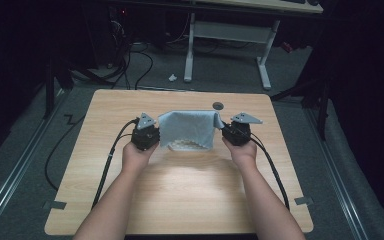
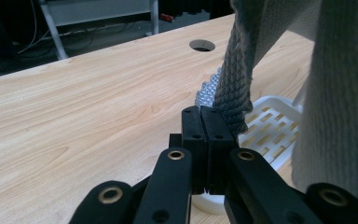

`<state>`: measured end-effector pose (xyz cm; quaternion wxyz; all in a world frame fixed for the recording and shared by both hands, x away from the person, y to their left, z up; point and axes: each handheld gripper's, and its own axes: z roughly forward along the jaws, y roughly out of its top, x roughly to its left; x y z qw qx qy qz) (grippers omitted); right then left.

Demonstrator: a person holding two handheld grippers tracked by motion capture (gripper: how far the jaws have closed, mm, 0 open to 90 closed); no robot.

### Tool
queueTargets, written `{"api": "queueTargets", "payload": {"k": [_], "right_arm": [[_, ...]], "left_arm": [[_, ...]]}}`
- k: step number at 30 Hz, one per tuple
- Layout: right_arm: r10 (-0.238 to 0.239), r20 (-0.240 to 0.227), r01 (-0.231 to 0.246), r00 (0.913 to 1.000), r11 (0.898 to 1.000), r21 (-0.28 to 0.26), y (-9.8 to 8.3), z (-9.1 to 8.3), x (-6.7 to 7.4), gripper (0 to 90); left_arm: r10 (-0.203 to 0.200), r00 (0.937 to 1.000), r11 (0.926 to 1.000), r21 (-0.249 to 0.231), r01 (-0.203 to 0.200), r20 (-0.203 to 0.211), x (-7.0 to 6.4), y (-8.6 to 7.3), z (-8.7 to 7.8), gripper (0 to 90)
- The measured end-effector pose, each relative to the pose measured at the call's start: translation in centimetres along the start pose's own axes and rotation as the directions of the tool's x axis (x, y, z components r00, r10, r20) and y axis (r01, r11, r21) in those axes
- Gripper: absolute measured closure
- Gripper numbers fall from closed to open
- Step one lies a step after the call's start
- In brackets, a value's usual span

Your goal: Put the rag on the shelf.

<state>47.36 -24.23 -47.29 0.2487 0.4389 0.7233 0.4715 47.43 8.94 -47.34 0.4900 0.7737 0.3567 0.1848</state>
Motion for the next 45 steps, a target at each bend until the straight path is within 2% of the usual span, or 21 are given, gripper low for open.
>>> {"api": "queueTargets", "payload": {"k": [9, 12, 15, 16, 17, 22, 26, 28, 33, 37, 41, 42, 45], "right_arm": [[0.004, -0.011, -0.004, 0.9999, 1.000, 0.016, -0.3, 0.5, 0.2, 88.3], [0.014, -0.006, -0.013, 0.9999, 1.000, 0.027, -0.4, 0.5, 0.1, 85.4], [-0.005, 0.013, 0.004, 0.9999, 0.999, 0.039, -0.4, 0.4, 0.0, 78.5], [-0.005, 0.038, 0.003, 0.9993, 0.999, 0.040, -0.3, 0.2, -0.1, 74.8], [-0.005, 0.038, 0.003, 0.9993, 0.999, 0.040, -0.3, 0.2, -0.1, 74.8], [-0.009, 0.076, 0.008, 0.9970, 1.000, 0.019, -0.5, -1.3, -0.8, 73.8], [-0.010, 0.085, 0.008, 0.9963, 1.000, 0.023, -0.6, -2.1, -1.2, 73.4], [-0.017, 0.097, 0.017, 0.9951, 1.000, 0.001, -0.8, -2.9, -1.4, 73.2], [-0.020, 0.093, 0.020, 0.9954, 1.000, 0.007, -0.9, -3.6, -1.4, 72.0], [-0.034, 0.079, 0.034, 0.9963, 0.999, -0.003, -0.9, -4.4, -0.9, 70.8], [-0.034, 0.061, 0.035, 0.9976, 0.999, -0.017, -1.0, -5.0, -0.4, 70.5], [-0.038, 0.060, 0.040, 0.9974, 0.999, -0.028, -1.3, -5.6, -0.1, 69.8], [-0.038, 0.059, 0.039, 0.9975, 0.999, -0.014, -1.6, -6.0, 0.2, 68.5]], "left_arm": [[-0.002, 1.0000, 1.0000, 0.006, 0.002, 0.002, 0.0, 0.0, -0.2, 88.7], [-0.016, 0.9998, 0.9998, 0.008, 0.016, 0.009, 0.1, -0.1, -0.1, 88.2], [-0.021, 0.9998, 0.9998, 0.007, 0.021, 0.004, 0.1, -0.2, -0.3, 84.4], [-0.022, 0.9997, 0.9997, 0.007, 0.023, -0.002, 0.2, -0.3, -0.5, 80.5], [-0.022, 0.9997, 0.9997, 0.007, 0.023, -0.002, 0.2, -0.3, -0.5, 76.4], [-0.040, 0.9987, 0.9992, -0.001, 0.040, -0.033, 0.6, -0.6, -1.4, 69.2], [-0.047, 0.9978, 0.9989, -0.011, 0.046, -0.047, 0.7, -0.7, -1.9, 67.1], [-0.047, 0.9975, 0.9988, -0.014, 0.046, -0.053, 0.9, -0.8, -2.3, 66.5], [-0.051, 0.9968, 0.9986, -0.018, 0.050, -0.062, 1.0, -1.2, -2.7, 65.3], [-0.067, 0.9954, 0.9975, -0.026, 0.065, -0.069, 1.2, -1.6, -3.3, 64.3], [-0.060, 0.9949, 0.9980, -0.027, 0.058, -0.081, 1.0, -2.1, -4.3, 62.7], [-0.070, 0.9937, 0.9973, -0.029, 0.068, -0.087, 1.1, -2.5, -5.0, 62.5], [-0.079, 0.9932, 0.9966, -0.032, 0.076, -0.085, 1.2, -3.0, -5.8, 61.4]]}}
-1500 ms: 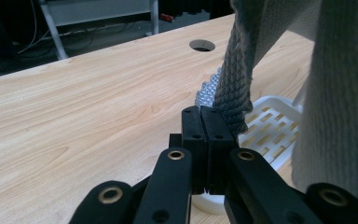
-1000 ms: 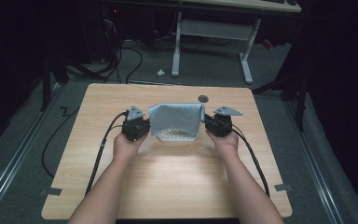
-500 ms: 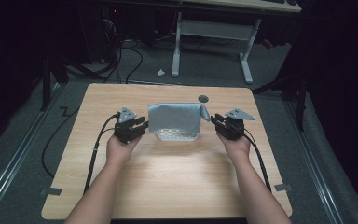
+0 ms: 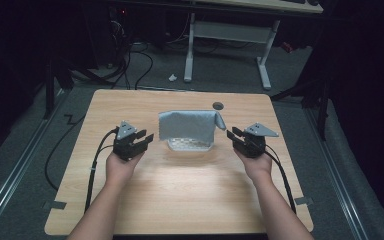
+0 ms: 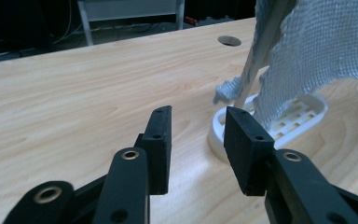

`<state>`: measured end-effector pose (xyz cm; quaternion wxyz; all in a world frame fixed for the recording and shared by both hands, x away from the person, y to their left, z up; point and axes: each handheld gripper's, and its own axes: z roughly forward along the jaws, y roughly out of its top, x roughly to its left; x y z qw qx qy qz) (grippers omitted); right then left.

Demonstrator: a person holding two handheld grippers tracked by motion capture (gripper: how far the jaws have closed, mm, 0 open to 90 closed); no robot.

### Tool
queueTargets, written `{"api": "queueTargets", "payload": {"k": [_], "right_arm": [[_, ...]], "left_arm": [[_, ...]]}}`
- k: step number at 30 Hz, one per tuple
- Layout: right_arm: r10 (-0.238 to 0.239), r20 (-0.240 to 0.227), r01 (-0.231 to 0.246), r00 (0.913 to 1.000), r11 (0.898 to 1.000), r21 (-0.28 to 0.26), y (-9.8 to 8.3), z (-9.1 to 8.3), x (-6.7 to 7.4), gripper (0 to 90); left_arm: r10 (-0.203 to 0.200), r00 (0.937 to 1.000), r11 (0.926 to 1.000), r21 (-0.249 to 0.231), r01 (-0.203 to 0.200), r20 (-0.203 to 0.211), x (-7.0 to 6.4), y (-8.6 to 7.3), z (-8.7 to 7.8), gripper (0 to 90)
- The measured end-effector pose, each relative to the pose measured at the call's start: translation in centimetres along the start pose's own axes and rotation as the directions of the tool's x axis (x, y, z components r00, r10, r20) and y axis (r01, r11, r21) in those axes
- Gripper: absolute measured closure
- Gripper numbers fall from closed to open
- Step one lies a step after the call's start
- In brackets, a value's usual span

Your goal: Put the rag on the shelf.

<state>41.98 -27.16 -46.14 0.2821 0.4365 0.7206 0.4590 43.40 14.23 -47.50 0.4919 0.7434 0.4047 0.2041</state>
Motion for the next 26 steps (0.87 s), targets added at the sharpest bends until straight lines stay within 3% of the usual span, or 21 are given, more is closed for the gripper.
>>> {"api": "queueTargets", "payload": {"k": [4, 7, 8, 9, 14, 17, 19, 21, 23, 24, 26], "right_arm": [[-0.007, 0.006, 0.008, 1.0000, 0.999, -0.032, -1.0, -1.5, 0.4, 65.7], [-0.036, 0.014, 0.037, 0.9992, 0.999, -0.025, -2.1, -3.2, 1.0, 61.3], [-0.036, 0.014, 0.037, 0.9992, 0.999, -0.025, -2.1, -3.2, 1.0, 61.3], [-0.044, 0.025, 0.045, 0.9987, 0.999, -0.024, -2.7, -4.2, 1.3, 59.2], [-0.053, 0.030, 0.054, 0.9981, 0.998, -0.014, -4.6, -6.8, 2.3, 53.6], [-0.054, 0.043, 0.053, 0.9976, 0.999, 0.007, -5.8, -8.2, 2.9, 49.6], [-0.055, 0.052, 0.054, 0.9971, 0.998, 0.013, -6.9, -9.1, 3.4, 46.9], [-0.054, 0.063, 0.054, 0.9965, 0.999, 0.006, -7.6, -9.6, 3.6, 46.8], [-0.051, 0.078, 0.051, 0.9956, 0.999, 0.002, -9.1, -10.5, 3.9, 48.5], [-0.048, 0.054, 0.045, 0.9974, 0.998, 0.049, -9.4, -10.4, 3.9, 46.6], [-0.056, 0.072, 0.052, 0.9959, 0.997, 0.053, -9.6, -10.2, 3.9, 46.8]], "left_arm": [[-0.001, 1.0000, 1.0000, 0.004, 0.001, -0.001, 0.2, -1.3, -1.9, 58.6], [-0.013, 0.9998, 0.9999, -0.002, 0.013, 0.014, -0.1, -3.1, -4.1, 56.8], [-0.013, 0.9998, 0.9999, -0.002, 0.013, 0.014, -0.1, -3.1, -4.1, 56.4], [-0.012, 0.9998, 0.9999, 0.009, 0.012, 0.018, -0.4, -4.1, -5.3, 56.2], [-0.029, 0.9987, 0.9984, 0.050, 0.027, 0.041, -1.3, -6.5, -8.0, 53.1], [-0.010, 0.9986, 0.9967, 0.081, 0.006, 0.051, -2.4, -8.0, -9.3, 51.1], [0.011, 0.9983, 0.9975, 0.069, -0.015, 0.057, -3.0, -9.3, -10.3, 49.8], [0.021, 0.9983, 0.9973, 0.069, -0.025, 0.055, -3.3, -9.8, -10.6, 50.7], [0.036, 0.9977, 0.9925, 0.115, -0.043, 0.058, -3.5, -9.9, -10.5, 50.2], [0.040, 0.9977, 0.9931, 0.108, -0.046, 0.056, -3.5, -9.9, -10.5, 49.4], [0.005, 0.9979, 0.9947, 0.102, -0.012, 0.065, -3.3, -9.9, -10.3, 49.5]]}}
